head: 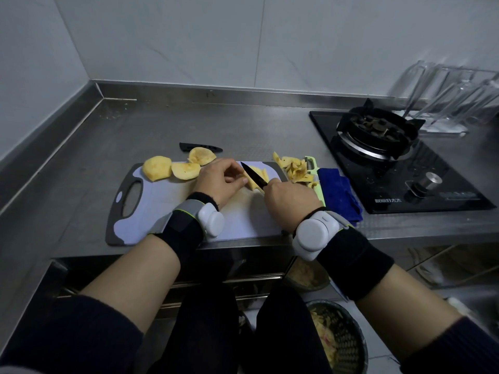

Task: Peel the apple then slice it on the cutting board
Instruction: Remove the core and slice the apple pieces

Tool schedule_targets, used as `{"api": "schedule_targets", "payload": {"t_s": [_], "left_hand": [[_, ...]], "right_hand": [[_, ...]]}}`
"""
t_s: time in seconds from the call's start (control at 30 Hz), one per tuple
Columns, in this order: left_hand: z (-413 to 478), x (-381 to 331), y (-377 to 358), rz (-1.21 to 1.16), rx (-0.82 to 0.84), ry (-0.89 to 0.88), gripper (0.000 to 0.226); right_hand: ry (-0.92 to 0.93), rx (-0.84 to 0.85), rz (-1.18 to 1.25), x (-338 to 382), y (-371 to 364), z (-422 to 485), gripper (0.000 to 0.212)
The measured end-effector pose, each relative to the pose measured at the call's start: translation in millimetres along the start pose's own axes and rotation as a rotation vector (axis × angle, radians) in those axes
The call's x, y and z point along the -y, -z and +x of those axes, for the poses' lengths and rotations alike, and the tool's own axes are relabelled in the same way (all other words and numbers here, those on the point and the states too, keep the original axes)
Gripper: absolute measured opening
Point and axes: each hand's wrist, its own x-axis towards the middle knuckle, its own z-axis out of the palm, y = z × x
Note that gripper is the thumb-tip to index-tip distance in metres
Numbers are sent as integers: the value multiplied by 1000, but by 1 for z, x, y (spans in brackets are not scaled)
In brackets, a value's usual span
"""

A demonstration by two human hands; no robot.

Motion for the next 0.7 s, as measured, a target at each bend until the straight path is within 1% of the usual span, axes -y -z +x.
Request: {"api": "schedule_targets", "payload": {"t_s": [0.13,0.33,0.5,0.7], "left_hand": [[1,0,0,-2,-4,7,14],[1,1,0,-1,4,15,15],[1,0,0,4,7,11,15],[0,-2,1,20,18,4,14]], "right_hand": [[-7,1,1,-2,0,0,19],[-26,10,19,0,0,1,9],[-37,-14,-18,3,-2,0,11],[-45,45,-71,11,-7,1,22]]}}
